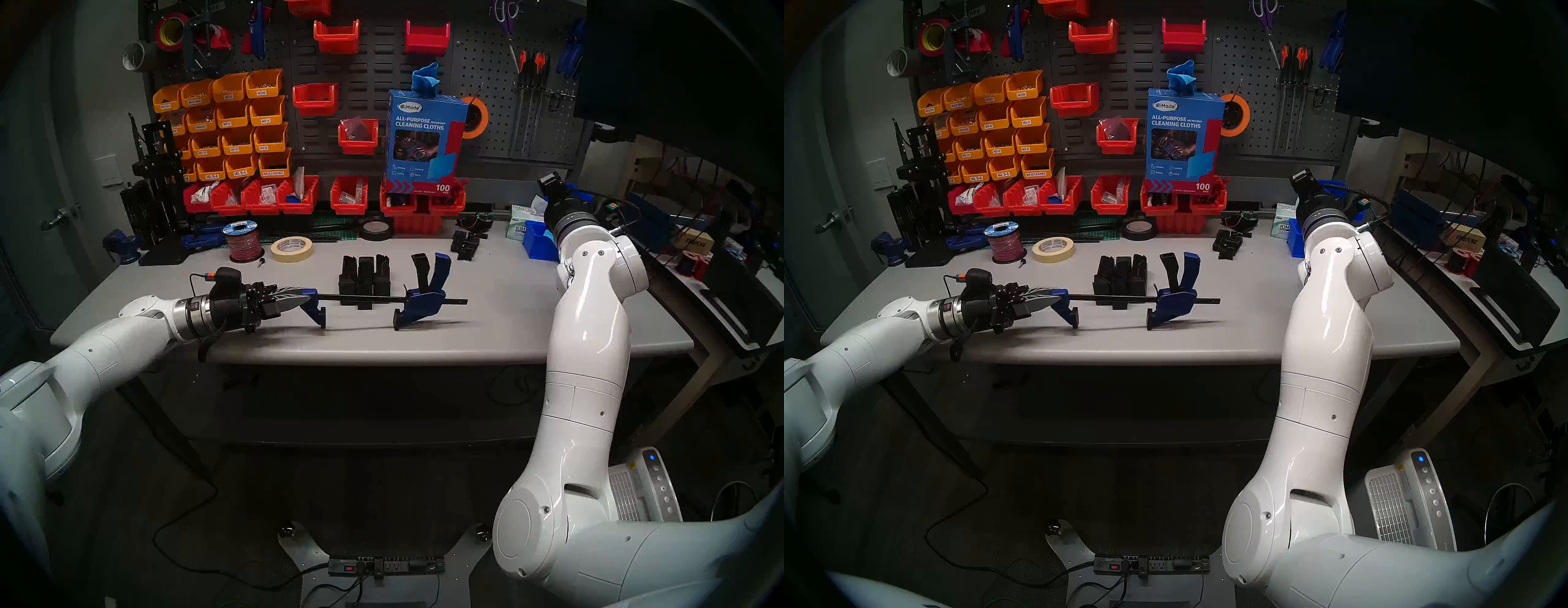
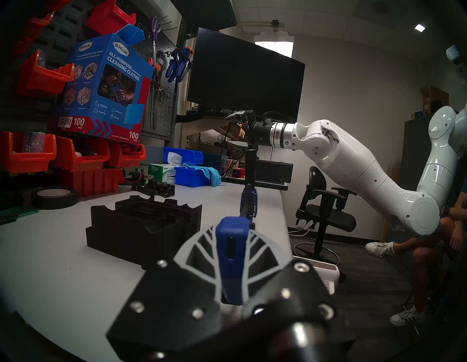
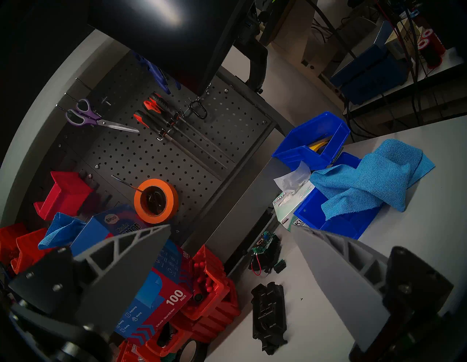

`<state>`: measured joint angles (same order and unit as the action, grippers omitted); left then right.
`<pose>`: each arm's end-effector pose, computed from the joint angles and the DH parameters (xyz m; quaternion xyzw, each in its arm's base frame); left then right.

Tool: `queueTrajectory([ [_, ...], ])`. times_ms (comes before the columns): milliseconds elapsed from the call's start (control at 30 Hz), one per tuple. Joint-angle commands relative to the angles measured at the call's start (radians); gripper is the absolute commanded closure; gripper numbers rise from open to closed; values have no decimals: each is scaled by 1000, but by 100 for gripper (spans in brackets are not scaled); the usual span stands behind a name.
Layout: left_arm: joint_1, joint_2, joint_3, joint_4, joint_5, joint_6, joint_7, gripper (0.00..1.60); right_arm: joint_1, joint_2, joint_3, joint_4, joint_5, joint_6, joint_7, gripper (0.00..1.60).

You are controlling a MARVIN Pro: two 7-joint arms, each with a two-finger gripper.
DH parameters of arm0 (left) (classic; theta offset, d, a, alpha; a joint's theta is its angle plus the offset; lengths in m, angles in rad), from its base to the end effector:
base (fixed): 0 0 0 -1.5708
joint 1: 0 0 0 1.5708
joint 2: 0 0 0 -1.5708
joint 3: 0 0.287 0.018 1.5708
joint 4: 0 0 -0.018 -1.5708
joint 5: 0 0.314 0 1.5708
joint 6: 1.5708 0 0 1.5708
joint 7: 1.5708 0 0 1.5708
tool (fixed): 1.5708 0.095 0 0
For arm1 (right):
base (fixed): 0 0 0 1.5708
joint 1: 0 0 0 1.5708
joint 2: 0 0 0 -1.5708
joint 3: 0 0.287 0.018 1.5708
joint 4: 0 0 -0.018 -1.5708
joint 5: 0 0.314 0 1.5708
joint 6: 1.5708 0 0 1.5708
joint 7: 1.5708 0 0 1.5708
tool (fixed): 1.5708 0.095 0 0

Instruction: Clamp the two 3D printed pieces together with the clamp

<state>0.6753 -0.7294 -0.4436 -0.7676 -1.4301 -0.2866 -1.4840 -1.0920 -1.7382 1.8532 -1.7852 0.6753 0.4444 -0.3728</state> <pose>0.4740 0.1659 -0.2295 0.5512 -0.3883 0.5625 0.4785 0.4874 -0.0727 -0.0704 -0.5821 0.3612 -0.6911 0.2301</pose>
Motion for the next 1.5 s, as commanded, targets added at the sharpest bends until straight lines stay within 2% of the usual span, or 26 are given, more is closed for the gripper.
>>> queueTrajectory([
  [0,-19,0,-4,3,-15,0,1,160,14,-7,-18,-20,-13,-19,-1,0],
  [500,-18,0,-6,2,-12,1,1,160,27,-62,-85,-80,4,32,-17,0],
  [733,-18,0,-6,2,-13,0,1,160,13,-99,-123,-134,39,100,-51,0],
  [833,-17,0,-6,2,-12,0,1,160,0,-95,-151,-162,70,137,-71,0],
  [1000,-17,0,-6,2,-12,0,1,160,-37,-67,-195,-220,135,213,-91,0],
  [1133,-18,0,-6,2,-13,0,1,160,-81,-35,-226,-269,146,275,-78,0],
  [1233,-18,0,-6,2,-13,0,1,160,-111,-7,-247,-299,128,314,-56,0],
  [1333,-18,0,-6,2,-13,0,1,160,-139,46,-269,-321,109,342,-28,0],
  [1467,-18,0,-5,2,-13,0,1,160,-164,86,-280,-336,93,350,5,0],
])
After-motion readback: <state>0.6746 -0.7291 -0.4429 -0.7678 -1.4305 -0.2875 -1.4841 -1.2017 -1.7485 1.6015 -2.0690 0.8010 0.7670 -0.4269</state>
